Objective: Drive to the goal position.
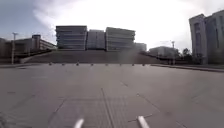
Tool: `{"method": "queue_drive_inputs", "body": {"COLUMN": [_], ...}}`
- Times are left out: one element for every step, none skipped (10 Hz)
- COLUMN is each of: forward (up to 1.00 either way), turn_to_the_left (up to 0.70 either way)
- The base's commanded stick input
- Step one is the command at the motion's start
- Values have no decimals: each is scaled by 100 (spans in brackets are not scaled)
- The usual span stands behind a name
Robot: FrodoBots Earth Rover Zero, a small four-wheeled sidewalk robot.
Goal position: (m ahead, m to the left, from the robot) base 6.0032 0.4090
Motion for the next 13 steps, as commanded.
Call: {"method": "queue_drive_inputs", "body": {"forward": [100, 100, 100, 100, 100, 100, 100, 100, 100, 100, 100, 100, 100], "turn_to_the_left": [0, 0, 0, 0, 0, 0, 0, 0, 0, 0, 0, 0, 0]}}
